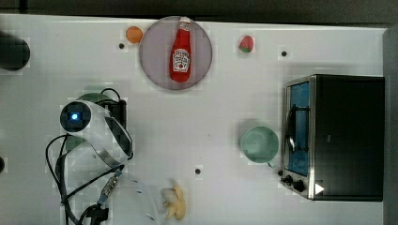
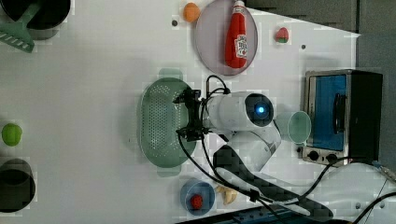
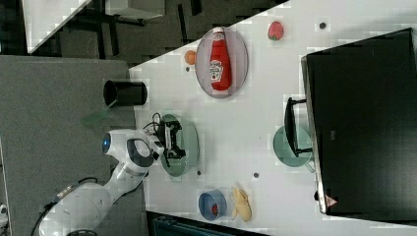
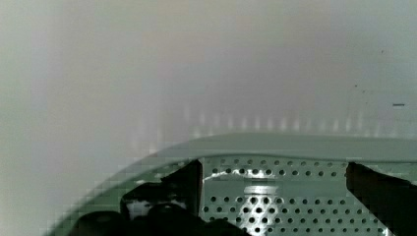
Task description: Drag strainer left to right.
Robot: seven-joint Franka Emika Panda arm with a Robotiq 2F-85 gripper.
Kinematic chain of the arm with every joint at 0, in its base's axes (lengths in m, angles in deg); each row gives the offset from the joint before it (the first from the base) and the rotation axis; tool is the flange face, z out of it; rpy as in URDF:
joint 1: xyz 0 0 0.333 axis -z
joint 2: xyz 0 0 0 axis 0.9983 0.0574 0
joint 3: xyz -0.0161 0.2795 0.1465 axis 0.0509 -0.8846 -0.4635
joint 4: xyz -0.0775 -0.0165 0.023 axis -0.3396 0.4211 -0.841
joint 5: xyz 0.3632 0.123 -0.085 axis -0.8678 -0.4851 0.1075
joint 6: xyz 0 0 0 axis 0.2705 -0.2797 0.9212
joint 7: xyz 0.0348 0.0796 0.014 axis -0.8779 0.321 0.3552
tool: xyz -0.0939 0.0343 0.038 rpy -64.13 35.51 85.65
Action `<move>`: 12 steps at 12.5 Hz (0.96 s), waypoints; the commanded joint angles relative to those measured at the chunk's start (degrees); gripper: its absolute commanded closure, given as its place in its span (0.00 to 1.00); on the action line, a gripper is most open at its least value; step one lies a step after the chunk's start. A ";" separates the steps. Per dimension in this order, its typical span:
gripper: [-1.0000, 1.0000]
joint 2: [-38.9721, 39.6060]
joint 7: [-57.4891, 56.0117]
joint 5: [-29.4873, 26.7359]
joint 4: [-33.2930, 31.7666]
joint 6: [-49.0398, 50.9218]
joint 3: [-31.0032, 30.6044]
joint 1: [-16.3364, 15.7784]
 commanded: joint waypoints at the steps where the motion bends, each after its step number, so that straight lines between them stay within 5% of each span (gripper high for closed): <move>1: 0.00 -3.35 0.34 -1.18 -2.84 0.37 0.11 3.24; 12: 0.00 -7.81 -12.86 -1.12 -9.03 -0.53 1.45 13.18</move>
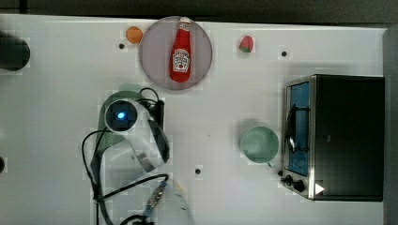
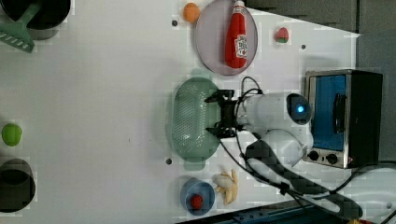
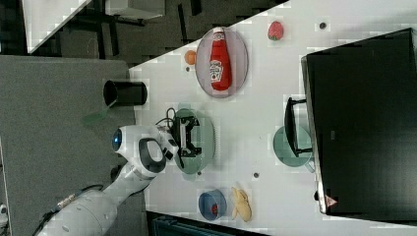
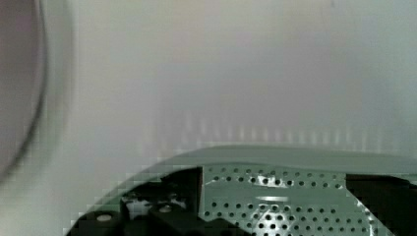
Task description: Drag strainer left to right.
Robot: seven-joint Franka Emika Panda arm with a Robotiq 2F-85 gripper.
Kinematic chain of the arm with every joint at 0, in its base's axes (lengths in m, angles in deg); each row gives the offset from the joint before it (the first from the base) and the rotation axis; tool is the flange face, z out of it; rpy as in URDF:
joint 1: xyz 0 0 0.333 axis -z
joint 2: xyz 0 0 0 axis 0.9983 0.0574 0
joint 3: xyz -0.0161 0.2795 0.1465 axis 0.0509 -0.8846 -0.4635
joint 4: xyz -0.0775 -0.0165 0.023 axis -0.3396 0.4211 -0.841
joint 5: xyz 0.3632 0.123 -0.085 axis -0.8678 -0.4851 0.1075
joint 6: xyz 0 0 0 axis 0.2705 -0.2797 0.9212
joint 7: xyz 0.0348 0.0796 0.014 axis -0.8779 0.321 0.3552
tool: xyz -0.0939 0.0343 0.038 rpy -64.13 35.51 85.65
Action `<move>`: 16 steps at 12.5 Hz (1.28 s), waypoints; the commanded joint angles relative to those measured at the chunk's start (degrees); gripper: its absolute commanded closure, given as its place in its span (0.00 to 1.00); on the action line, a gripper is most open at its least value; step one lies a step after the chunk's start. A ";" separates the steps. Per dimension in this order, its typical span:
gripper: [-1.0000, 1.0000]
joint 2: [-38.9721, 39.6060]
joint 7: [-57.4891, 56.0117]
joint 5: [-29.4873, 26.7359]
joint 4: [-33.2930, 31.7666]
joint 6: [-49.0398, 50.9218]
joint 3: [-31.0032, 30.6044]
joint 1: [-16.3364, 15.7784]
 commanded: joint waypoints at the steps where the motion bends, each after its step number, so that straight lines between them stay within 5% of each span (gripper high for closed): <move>1: 0.00 -0.59 -7.92 0.03 -0.48 0.87 0.48 3.92; 16: 0.00 -4.67 -27.45 0.03 -4.90 -0.13 10.02 10.15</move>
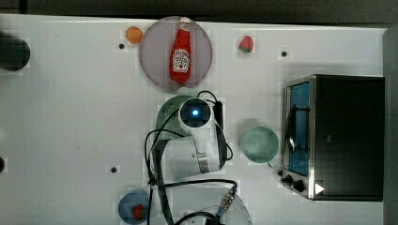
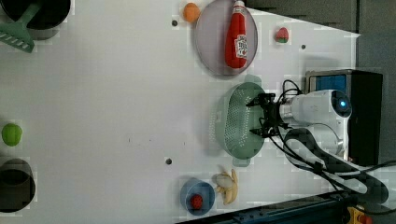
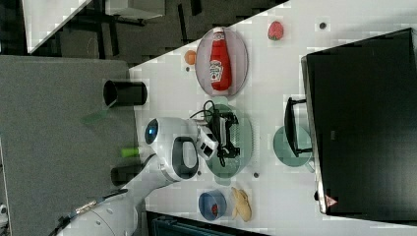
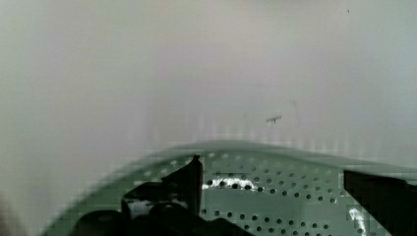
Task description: Drag strainer left to right.
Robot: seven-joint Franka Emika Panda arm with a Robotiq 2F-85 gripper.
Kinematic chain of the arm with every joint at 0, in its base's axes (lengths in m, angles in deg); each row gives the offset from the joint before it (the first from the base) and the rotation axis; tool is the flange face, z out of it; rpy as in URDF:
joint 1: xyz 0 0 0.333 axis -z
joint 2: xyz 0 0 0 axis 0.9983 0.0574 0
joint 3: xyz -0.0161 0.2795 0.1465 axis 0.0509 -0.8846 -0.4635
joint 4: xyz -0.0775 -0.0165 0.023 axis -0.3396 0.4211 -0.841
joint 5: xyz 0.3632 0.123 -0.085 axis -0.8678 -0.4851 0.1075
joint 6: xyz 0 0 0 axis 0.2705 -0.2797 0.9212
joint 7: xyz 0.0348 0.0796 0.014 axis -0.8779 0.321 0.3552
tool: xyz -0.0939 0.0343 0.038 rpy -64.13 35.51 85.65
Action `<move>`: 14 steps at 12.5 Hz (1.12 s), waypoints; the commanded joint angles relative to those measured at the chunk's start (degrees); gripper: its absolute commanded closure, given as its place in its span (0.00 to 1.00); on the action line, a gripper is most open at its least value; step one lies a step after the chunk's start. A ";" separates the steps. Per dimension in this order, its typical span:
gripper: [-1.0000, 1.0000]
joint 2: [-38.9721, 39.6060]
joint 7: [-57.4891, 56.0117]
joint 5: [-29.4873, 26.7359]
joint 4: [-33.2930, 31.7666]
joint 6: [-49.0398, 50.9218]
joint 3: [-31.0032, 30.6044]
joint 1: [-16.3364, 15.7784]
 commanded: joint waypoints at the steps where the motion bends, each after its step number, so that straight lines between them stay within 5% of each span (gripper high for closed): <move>1: 0.00 -1.86 -7.52 -0.70 0.03 -2.14 2.27 0.55; 14: 0.00 -2.08 -11.12 -0.80 0.00 -3.29 8.63 1.82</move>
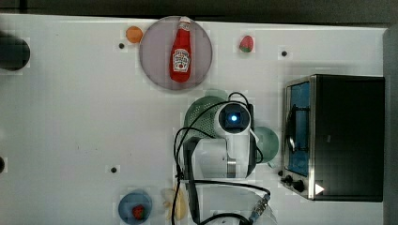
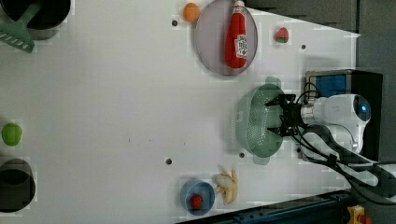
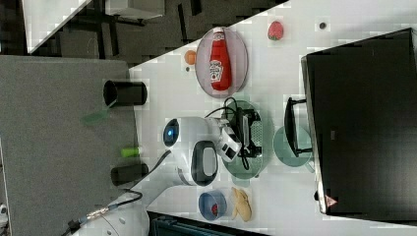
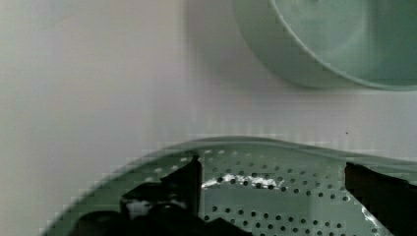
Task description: Drag strainer left to right.
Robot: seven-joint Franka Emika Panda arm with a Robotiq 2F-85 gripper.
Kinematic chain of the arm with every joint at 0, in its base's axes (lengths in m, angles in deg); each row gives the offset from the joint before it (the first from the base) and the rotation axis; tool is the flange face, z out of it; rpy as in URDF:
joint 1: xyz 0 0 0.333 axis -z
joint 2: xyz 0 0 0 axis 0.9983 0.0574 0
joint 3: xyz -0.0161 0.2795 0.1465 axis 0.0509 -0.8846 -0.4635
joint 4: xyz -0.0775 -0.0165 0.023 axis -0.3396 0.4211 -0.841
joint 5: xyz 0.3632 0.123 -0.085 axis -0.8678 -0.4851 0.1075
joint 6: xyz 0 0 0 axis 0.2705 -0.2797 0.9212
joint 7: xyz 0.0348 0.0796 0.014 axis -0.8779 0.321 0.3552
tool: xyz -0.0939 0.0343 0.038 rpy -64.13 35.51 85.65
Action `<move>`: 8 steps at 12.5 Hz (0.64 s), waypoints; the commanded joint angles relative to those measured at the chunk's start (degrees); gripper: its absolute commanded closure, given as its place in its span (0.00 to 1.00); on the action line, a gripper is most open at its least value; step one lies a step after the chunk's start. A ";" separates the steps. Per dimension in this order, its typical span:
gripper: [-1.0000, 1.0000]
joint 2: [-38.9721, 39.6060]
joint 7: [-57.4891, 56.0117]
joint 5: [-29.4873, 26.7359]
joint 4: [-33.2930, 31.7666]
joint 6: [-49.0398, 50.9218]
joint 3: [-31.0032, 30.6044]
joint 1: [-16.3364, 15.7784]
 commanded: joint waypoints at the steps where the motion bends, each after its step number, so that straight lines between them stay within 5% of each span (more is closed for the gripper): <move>1: 0.00 -2.59 -5.40 0.40 0.90 0.91 0.32 -0.22; 5: 0.00 -12.60 -23.38 -0.07 1.41 8.70 -3.52 -0.25; 8: 0.00 -22.53 -28.17 -5.86 4.04 20.60 -5.40 -0.29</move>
